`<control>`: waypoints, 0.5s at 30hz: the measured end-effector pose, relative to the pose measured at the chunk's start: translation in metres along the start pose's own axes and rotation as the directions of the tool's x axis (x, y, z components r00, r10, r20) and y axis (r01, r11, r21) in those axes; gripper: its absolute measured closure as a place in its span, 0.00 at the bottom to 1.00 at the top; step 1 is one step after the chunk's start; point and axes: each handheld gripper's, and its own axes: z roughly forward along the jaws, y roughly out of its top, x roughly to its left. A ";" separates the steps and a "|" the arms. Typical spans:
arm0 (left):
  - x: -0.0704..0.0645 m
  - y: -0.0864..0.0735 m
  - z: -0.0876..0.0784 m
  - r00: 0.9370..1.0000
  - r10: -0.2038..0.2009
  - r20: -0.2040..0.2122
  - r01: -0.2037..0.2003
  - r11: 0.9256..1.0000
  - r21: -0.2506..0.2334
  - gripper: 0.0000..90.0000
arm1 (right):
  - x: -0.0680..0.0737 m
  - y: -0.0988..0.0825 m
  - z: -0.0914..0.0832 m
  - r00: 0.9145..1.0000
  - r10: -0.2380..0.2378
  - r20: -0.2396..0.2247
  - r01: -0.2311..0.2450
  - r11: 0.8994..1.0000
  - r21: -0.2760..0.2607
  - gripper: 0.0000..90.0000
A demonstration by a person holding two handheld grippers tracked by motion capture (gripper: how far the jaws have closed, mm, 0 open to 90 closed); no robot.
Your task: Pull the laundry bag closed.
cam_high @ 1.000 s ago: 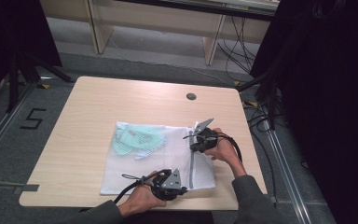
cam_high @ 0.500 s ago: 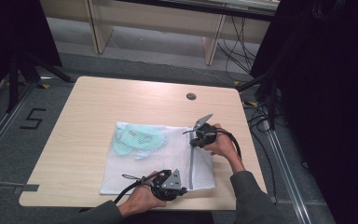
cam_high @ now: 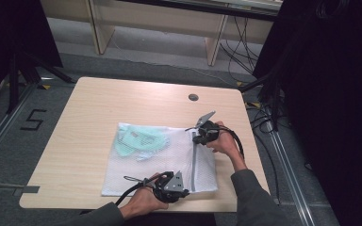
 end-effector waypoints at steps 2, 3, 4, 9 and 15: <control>0.000 0.000 0.000 1.000 0.001 0.002 -0.001 1.000 0.001 0.99 | -0.002 0.000 0.001 1.000 0.004 0.004 -0.004 1.000 0.002 0.96; 0.000 0.000 0.000 1.000 0.001 0.003 -0.001 1.000 0.001 0.99 | -0.002 0.000 0.001 1.000 0.009 0.009 -0.009 1.000 0.006 0.96; 0.000 0.000 0.000 1.000 0.001 0.006 -0.001 1.000 0.004 0.99 | -0.003 0.000 0.001 1.000 0.003 0.006 -0.003 1.000 0.005 0.96; 0.000 0.000 -0.001 1.000 -0.003 -0.001 0.003 1.000 -0.008 0.99 | -0.006 0.002 0.002 1.000 0.009 0.017 -0.009 1.000 -0.004 0.96; -0.001 0.000 -0.001 1.000 -0.007 0.000 0.007 1.000 -0.008 0.99 | -0.012 0.002 0.004 0.999 -0.001 0.035 0.002 1.000 -0.018 0.96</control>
